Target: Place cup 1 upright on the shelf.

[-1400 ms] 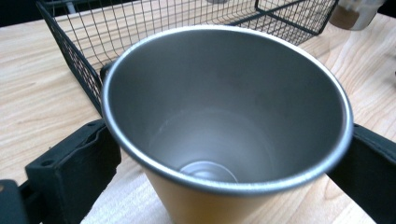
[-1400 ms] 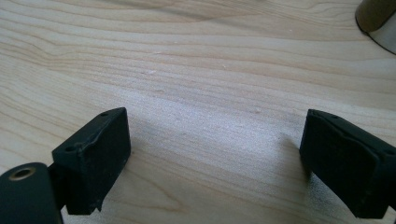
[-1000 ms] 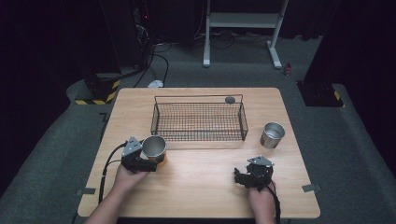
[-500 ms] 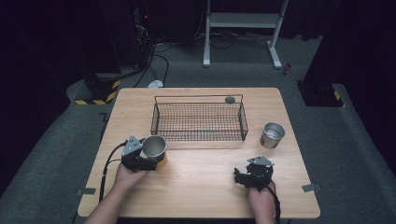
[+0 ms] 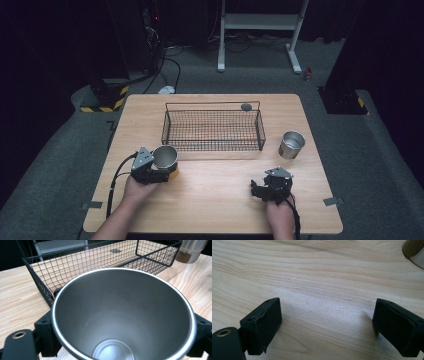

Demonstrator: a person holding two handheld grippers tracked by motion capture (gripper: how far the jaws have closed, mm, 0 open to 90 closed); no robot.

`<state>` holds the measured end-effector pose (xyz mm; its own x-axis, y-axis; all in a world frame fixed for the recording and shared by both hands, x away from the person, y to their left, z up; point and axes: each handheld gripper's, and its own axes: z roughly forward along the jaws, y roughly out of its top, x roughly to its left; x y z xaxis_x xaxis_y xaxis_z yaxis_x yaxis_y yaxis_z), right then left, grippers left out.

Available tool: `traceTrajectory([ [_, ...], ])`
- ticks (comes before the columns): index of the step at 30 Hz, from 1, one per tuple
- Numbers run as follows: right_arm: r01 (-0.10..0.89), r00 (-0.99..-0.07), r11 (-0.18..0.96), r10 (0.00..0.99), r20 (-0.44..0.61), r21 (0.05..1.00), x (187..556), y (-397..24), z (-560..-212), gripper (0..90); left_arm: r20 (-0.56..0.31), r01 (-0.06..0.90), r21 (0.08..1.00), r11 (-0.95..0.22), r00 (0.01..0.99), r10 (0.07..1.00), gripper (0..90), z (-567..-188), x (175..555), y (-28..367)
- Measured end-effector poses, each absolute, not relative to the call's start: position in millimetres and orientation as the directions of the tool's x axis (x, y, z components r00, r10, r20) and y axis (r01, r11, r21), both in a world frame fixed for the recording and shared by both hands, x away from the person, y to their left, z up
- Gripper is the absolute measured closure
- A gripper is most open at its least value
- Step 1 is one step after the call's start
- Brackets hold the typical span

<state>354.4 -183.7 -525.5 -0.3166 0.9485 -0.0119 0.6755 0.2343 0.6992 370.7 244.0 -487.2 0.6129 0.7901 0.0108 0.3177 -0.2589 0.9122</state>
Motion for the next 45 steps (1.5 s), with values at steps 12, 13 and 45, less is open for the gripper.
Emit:
traceTrajectory([
  [12, 0.675, -0.317, 0.234, 0.948, -0.012, 0.699, 354.4, -183.7, -525.5, 8.7, 0.014, 0.308, 0.917, -0.254, 0.611, 0.791, 13.2, -484.0, 365.3, 246.9],
  [13, 0.676, -0.317, 0.234, 0.949, -0.012, 0.699, 354.4, -183.7, -525.5, 8.7, 0.017, 0.304, 0.918, -0.256, 0.613, 0.79, 13.2, -483.4, 364.3, 247.3],
  [45, 0.675, -0.319, 0.237, 0.948, -0.013, 0.698, 354.6, -183.9, -525.4, 8.7, -0.056, 0.35, 0.916, -0.198, 0.599, 0.799, 13.3, -479.5, 359.7, 253.5],
])
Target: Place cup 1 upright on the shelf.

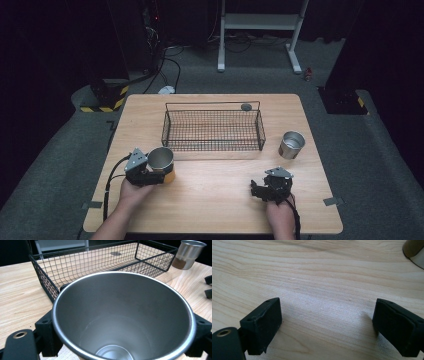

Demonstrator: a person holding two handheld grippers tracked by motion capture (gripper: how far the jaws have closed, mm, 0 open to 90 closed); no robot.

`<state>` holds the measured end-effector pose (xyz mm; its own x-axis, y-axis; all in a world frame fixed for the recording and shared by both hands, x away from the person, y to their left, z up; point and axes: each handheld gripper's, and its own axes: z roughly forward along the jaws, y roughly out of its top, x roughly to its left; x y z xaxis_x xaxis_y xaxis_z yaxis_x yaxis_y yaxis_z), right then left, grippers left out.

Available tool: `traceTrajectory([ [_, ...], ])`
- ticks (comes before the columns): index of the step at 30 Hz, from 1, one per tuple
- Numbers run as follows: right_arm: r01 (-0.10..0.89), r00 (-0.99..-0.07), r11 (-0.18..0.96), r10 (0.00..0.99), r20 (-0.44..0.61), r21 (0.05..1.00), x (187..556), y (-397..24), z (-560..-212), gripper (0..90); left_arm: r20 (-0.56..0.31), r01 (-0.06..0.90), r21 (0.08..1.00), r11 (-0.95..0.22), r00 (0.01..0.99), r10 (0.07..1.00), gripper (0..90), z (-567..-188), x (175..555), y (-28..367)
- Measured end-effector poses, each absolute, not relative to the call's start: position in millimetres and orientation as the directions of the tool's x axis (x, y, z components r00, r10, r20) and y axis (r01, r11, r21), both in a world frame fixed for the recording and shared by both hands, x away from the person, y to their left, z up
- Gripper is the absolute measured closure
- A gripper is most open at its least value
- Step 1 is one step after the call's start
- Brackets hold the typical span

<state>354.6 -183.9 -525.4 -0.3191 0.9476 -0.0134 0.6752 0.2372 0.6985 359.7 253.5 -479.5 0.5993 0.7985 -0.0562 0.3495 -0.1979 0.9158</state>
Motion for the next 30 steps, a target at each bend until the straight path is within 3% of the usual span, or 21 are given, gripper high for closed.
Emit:
traceTrajectory([
  [30, 0.675, -0.32, 0.238, 0.947, -0.014, 0.698, 354.6, -183.9, -525.4, 8.7, -0.038, 0.339, 0.921, -0.193, 0.571, 0.82, 13.3, -444.0, 371.1, 230.8],
])
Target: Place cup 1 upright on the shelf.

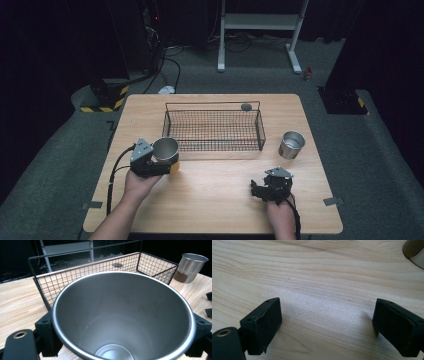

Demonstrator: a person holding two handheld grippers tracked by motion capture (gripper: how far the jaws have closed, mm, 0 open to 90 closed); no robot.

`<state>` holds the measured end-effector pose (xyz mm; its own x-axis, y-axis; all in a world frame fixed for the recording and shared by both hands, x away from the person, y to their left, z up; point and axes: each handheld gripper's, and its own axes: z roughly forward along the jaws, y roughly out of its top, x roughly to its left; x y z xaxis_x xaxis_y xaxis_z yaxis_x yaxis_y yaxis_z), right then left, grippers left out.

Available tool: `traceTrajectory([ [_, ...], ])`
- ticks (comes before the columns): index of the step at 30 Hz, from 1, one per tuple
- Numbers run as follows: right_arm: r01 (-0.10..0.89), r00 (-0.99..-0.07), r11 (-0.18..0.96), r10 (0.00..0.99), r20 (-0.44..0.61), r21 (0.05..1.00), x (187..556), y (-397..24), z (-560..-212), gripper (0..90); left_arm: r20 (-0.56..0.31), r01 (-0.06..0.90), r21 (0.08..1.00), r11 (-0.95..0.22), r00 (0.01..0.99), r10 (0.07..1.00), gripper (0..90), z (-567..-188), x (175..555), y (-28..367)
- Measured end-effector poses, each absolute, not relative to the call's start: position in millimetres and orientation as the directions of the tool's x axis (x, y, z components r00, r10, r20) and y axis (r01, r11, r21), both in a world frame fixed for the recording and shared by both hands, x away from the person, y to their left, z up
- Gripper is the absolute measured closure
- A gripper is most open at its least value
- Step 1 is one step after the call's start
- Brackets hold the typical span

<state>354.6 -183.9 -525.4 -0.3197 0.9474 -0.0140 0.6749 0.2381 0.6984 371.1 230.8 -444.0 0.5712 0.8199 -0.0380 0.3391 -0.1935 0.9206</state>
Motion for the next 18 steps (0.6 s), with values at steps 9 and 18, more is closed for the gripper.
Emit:
traceTrajectory([
  [9, 0.67, -0.328, 0.245, 0.945, -0.017, 0.7, 355.4, -183.7, -525.7, 8.7, -0.036, 0.332, 0.923, -0.195, 0.578, 0.815, 13.3, -440.3, 375.4, 223.8],
  [18, 0.668, -0.333, 0.248, 0.943, -0.015, 0.701, 354.2, -183.3, -525.8, 8.7, -0.047, 0.323, 0.931, -0.172, 0.572, 0.819, 13.3, -429.6, 379.2, 211.7],
])
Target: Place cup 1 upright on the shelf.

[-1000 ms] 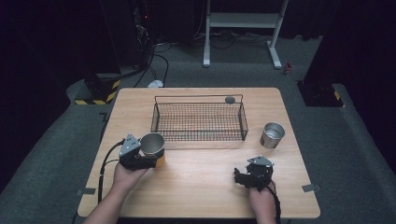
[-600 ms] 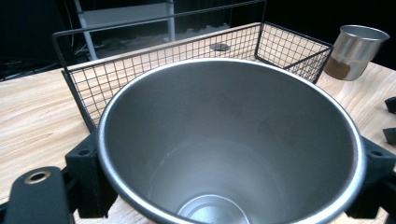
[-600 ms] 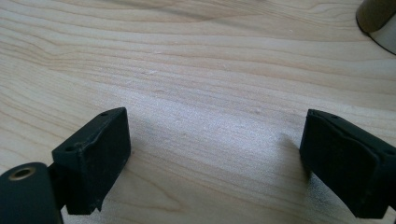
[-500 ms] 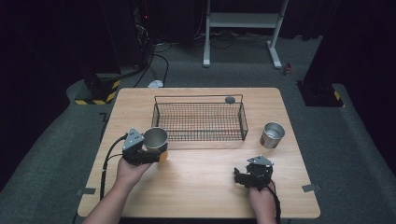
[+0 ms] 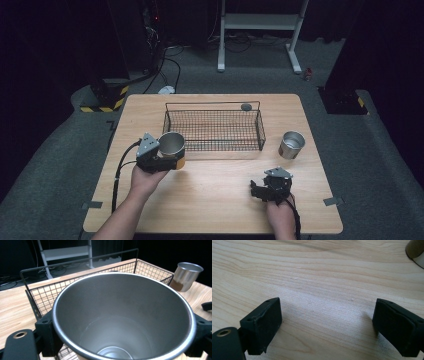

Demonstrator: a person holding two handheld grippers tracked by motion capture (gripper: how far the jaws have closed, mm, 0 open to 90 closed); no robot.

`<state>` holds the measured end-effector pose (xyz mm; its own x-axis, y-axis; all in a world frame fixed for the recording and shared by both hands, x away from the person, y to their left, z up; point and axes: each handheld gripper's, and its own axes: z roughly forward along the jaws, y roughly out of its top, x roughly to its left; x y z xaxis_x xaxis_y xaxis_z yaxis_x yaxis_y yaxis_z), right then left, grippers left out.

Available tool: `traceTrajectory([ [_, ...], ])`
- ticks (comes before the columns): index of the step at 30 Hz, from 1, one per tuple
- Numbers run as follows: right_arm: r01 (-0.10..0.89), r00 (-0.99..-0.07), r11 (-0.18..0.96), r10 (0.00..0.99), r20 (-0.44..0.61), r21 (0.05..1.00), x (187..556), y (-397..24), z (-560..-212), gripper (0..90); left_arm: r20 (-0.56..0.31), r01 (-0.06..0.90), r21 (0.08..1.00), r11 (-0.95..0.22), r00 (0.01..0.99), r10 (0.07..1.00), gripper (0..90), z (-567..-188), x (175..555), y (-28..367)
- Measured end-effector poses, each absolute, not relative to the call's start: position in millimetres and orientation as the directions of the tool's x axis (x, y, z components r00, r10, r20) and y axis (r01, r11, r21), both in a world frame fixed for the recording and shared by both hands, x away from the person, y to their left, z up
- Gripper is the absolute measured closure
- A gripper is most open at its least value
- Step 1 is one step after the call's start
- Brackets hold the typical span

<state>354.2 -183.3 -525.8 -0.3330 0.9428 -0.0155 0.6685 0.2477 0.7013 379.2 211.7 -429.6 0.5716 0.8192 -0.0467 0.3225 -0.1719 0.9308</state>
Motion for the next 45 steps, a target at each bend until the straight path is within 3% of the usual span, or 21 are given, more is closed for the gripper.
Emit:
traceTrajectory([
  [45, 0.669, -0.338, 0.249, 0.941, -0.012, 0.7, 353.1, -183.0, -525.7, 8.8, -0.032, 0.275, 0.95, -0.148, 0.557, 0.83, 13.2, -396.6, 427.2, 187.3],
])
